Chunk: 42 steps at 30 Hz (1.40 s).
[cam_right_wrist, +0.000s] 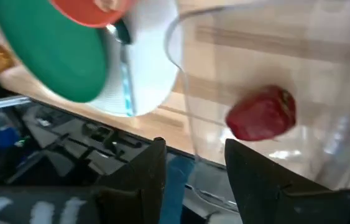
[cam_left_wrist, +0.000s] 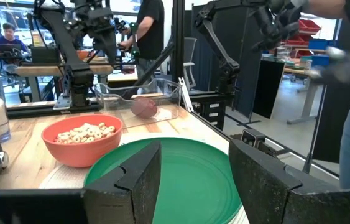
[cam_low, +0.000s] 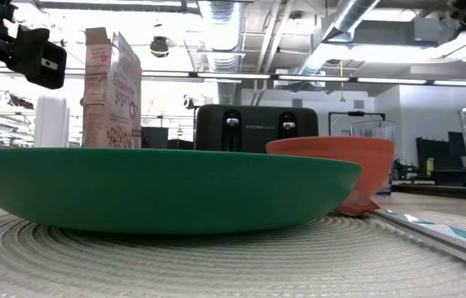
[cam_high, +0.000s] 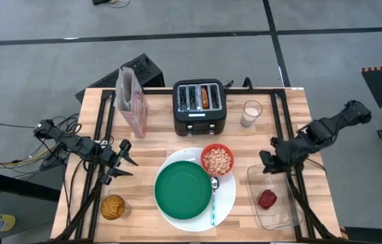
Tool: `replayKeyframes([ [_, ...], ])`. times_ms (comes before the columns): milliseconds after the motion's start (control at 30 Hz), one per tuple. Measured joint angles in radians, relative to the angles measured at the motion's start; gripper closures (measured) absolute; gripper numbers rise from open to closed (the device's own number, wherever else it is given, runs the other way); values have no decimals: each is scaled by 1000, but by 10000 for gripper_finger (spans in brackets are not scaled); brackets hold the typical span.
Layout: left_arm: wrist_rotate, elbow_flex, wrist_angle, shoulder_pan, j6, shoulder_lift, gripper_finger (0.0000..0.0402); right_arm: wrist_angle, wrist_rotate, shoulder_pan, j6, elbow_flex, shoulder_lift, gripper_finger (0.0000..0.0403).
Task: Arrange a breakfast setting
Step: Put the apple on the plate
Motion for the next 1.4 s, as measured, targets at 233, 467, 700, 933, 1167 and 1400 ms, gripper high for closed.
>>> replayKeyframes([
  [233, 0, 0, 0, 0, 0, 0, 226, -63, 9, 101, 122, 0, 118, 218],
  [467, 0, 0, 0, 0, 0, 0, 226, -54, 27, 191, 285, 0, 279, 218],
  [700, 0, 0, 0, 0, 0, 0, 226, 29, 27, 254, 401, 0, 386, 198],
  [933, 0, 0, 0, 0, 0, 0, 226, 76, 24, 279, 428, 0, 454, 141],
  [1167, 0, 0, 0, 0, 0, 0, 226, 78, 14, 330, 423, 0, 499, 111],
  [1400, 0, 0, 0, 0, 0, 0, 226, 62, 17, 382, 423, 0, 521, 105],
])
